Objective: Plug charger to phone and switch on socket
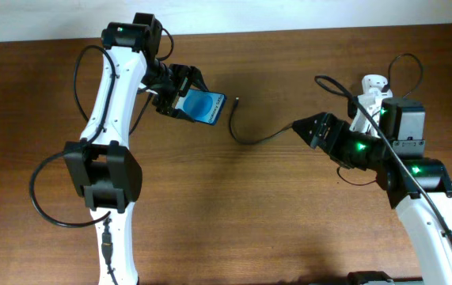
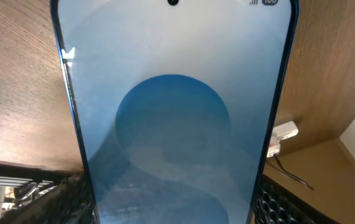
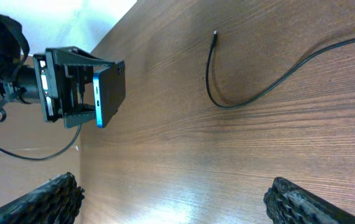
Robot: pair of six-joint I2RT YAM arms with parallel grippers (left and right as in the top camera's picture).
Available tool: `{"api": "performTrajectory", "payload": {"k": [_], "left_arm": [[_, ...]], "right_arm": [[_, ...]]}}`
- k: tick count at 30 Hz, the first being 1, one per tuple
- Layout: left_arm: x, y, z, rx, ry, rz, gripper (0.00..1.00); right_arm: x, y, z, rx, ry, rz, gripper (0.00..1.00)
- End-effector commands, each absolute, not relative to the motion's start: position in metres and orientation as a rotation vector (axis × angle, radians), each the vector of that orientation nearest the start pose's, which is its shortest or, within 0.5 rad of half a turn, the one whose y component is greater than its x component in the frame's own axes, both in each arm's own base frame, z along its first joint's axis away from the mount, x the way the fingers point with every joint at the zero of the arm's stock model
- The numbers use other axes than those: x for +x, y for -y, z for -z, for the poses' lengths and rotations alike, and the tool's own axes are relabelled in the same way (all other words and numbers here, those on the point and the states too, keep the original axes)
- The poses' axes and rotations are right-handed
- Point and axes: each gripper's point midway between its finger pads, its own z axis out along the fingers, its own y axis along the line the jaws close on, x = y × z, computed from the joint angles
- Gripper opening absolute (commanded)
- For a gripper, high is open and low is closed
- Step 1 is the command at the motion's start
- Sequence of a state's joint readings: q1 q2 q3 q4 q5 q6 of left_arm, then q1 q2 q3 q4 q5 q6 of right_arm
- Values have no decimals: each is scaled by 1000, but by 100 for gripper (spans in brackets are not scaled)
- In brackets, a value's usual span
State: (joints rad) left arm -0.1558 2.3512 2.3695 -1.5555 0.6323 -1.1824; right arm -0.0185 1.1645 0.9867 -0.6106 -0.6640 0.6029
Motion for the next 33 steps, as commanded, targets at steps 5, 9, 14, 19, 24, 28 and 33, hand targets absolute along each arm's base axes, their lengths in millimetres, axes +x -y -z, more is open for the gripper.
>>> {"api": "performTrajectory", "payload": {"k": [5, 9, 14, 19, 24, 28, 33], "left_arm": [[438, 176, -164, -1687, -2931, 971, 0], [438, 176, -164, -1688, -2930, 972, 0], [438, 176, -164, -1706, -2923, 969, 0], [438, 176, -164, -1706, -2924, 969, 0], [443, 164, -154, -1688, -2894, 838, 0], [447, 141, -141, -1667, -2846, 603, 0], [444, 151, -146, -1679, -2873, 700, 0]], "right_arm": [[351, -143, -237, 468, -2290, -1245, 97], [380, -196, -232, 320, -2373, -1288, 97], [413, -241, -235, 246, -2359, -1181, 94], [416, -260, -221, 246, -2382, -1098, 90], [420, -286, -186, 223, -2421, -1035, 86], [423, -292, -159, 222, -2464, -1009, 86], [433, -319, -162, 124, -2392, -1178, 78]]}}
